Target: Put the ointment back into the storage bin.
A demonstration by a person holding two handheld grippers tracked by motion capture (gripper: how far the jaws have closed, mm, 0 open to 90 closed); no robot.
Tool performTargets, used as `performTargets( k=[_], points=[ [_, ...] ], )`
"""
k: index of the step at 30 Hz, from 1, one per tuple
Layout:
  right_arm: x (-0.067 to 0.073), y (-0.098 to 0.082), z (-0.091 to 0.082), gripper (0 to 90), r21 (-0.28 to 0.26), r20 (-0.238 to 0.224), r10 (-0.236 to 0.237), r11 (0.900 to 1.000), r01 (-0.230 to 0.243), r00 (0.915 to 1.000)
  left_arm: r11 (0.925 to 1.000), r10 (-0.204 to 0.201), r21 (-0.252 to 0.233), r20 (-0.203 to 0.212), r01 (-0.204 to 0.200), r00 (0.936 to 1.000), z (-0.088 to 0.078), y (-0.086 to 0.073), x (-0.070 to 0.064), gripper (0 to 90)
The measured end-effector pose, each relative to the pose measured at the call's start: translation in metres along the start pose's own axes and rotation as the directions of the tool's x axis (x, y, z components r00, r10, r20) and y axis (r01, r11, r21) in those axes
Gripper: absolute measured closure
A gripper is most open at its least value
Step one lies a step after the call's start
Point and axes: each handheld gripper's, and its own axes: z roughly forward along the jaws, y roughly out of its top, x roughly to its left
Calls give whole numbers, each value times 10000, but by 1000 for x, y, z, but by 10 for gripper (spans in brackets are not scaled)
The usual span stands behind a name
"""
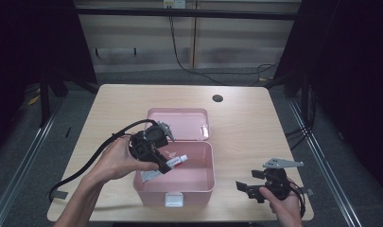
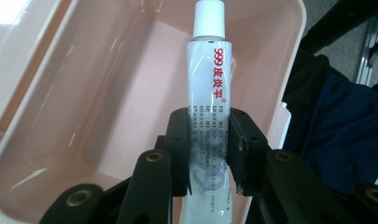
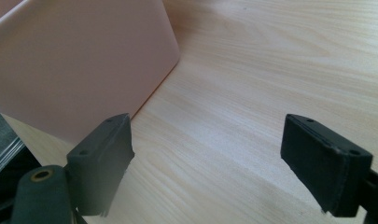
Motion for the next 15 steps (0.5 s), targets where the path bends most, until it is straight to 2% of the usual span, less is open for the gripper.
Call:
performTargets(
  k=[4,6,8,10,15],
  points=[
    [0,0,0,163,15,33,-23,10000,23,10000,9992,224,338,-32,-223,9997,7,5,-1,715],
    [0,0,0,163,22,24,-21,10000,21,10000,9994,154,326,-29,-153,9999,11,6,-1,715],
    [0,0,0,163,7,16,-5,10000,5,10000,9984,211,523,-160,-203,9996,14,9,0,715],
    [0,0,0,163,7,19,9,10000,-9,10000,9976,376,575,59,-379,9993,18,11,0,715],
    [0,0,1,163,12,20,-24,10000,24,10000,9956,627,697,108,-633,9980,32,14,0,715]
  ],
)
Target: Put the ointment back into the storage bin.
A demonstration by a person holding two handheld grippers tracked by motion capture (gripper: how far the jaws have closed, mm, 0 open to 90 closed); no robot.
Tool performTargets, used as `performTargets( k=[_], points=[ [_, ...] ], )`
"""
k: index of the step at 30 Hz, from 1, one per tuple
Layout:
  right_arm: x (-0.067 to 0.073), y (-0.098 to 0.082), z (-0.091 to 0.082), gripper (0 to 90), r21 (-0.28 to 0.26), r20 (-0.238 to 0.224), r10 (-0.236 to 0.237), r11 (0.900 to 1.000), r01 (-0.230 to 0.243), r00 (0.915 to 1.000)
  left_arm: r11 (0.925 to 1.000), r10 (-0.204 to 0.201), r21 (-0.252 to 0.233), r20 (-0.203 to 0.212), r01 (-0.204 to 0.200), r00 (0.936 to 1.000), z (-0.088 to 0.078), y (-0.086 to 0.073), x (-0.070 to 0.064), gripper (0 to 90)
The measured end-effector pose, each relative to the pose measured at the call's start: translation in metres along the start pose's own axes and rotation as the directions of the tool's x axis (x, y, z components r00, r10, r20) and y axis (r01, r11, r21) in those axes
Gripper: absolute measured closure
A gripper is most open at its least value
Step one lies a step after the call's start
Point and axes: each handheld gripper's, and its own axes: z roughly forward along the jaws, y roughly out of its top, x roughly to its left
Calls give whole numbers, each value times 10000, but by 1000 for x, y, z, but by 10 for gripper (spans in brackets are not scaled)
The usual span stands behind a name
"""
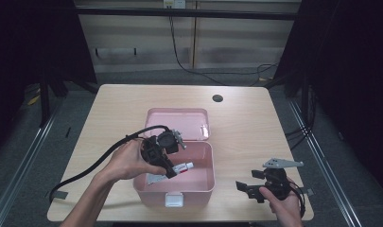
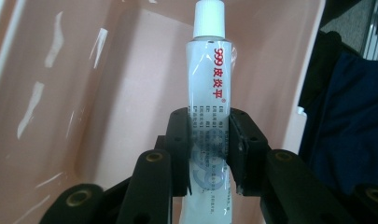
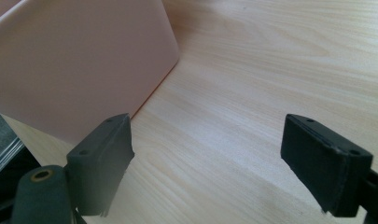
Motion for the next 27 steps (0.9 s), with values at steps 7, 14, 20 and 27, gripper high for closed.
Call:
performTargets(
  k=[7,14,20,27],
  points=[
    [0,0,0,163,9,-31,27,10000,-27,10000,9999,99,124,104,-101,9999,13,5,1,715],
    [0,0,0,163,4,-20,17,10000,-17,10000,9997,211,81,215,-213,9995,22,7,1,715],
    [0,0,0,163,7,-14,24,10000,-24,10000,9989,211,405,140,-216,9997,32,10,3,715],
    [0,0,-1,163,-22,-49,90,10000,-90,9999,9954,461,836,177,-474,9988,44,12,5,714]
  ],
)
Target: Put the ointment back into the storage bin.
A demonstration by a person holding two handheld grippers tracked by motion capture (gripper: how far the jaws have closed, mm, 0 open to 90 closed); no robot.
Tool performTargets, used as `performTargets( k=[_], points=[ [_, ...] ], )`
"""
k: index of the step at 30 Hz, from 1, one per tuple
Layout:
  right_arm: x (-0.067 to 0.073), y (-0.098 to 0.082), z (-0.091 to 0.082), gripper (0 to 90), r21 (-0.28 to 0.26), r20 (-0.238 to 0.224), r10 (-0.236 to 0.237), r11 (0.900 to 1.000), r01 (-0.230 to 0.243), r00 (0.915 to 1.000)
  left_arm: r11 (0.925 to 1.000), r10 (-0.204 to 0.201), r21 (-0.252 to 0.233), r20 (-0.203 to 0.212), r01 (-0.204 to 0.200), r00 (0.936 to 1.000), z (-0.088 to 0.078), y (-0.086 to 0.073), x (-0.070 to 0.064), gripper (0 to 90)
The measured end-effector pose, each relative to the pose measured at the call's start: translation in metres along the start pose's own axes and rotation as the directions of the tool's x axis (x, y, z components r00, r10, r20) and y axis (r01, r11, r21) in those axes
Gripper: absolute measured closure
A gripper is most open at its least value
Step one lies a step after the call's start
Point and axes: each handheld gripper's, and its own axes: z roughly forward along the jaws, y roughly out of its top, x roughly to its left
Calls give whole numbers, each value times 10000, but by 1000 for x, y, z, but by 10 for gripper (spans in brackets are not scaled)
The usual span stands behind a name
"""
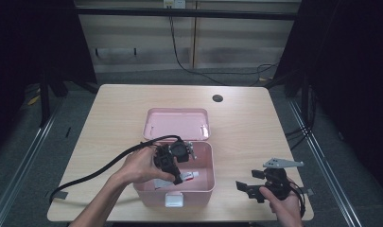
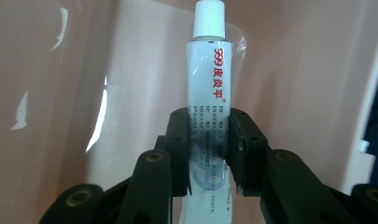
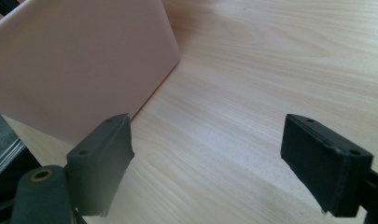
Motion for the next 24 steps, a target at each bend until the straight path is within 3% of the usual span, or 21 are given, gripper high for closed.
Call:
performTargets(
  k=[6,14,24],
  points=[
    [0,0,0,163,-17,21,-53,10000,53,10000,9995,122,279,26,-123,9999,11,2,3,714],
    [0,0,0,163,-9,17,-77,10000,77,10000,9989,426,163,185,-429,9989,16,2,2,713],
    [0,0,0,163,-10,31,-73,10000,73,10000,9968,705,357,428,-720,9966,24,3,5,713]
  ],
)
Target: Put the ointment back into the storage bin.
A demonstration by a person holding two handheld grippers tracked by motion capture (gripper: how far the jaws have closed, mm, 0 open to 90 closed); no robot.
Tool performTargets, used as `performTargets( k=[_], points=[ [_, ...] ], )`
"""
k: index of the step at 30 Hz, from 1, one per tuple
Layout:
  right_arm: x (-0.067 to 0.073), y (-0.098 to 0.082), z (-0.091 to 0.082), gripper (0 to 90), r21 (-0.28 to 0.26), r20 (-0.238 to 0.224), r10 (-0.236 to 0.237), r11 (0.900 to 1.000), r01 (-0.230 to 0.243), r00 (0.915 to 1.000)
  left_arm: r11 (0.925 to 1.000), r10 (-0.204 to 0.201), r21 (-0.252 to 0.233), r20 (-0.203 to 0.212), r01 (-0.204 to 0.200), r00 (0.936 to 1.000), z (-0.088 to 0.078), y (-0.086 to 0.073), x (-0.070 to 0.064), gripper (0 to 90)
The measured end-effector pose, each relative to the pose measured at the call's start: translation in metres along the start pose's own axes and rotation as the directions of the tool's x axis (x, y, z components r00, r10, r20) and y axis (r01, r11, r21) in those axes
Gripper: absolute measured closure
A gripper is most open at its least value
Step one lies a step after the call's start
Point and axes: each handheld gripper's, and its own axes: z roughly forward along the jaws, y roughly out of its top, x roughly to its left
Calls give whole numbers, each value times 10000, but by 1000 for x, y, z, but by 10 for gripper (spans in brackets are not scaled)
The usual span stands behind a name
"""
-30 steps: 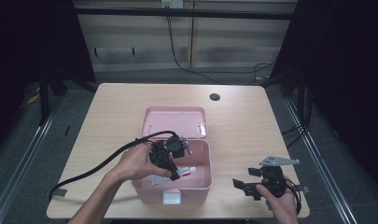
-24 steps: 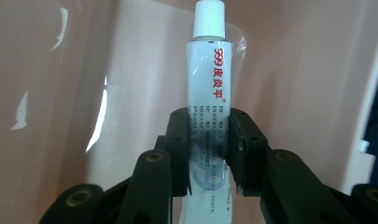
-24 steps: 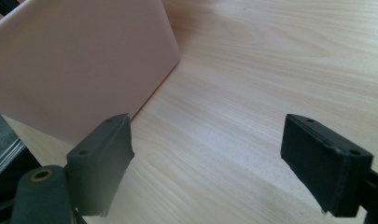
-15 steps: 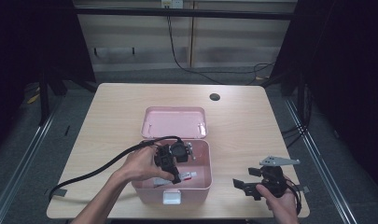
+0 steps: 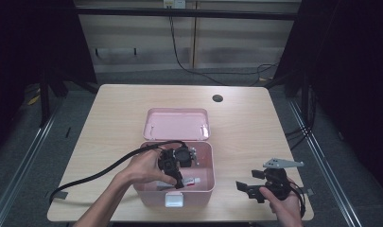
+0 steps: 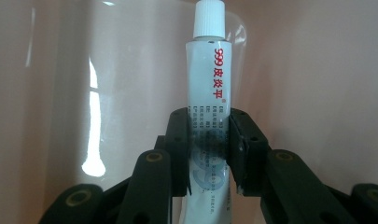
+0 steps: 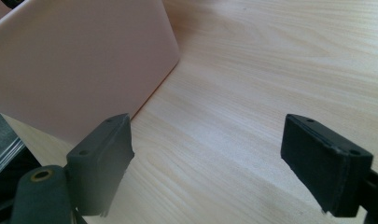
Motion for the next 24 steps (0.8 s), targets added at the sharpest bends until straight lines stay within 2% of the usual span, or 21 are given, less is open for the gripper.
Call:
performTargets(
  k=[3,6,11,18,24],
  points=[
    [0,0,0,163,3,-4,-2,10000,2,10000,10000,-66,35,159,65,9999,3,0,1,712],
    [0,0,0,163,6,-5,-7,10000,7,10000,9999,51,155,486,-59,9988,7,1,3,712],
    [0,0,0,163,6,10,9,10000,-9,10000,9992,182,342,635,-204,9978,11,1,3,712],
    [0,0,0,163,-24,15,16,10000,-16,10000,9990,271,317,926,-301,9953,16,1,2,712],
    [0,0,0,163,-35,-4,1,10000,-1,10000,9970,371,639,1036,-439,9939,23,1,3,711]
  ],
)
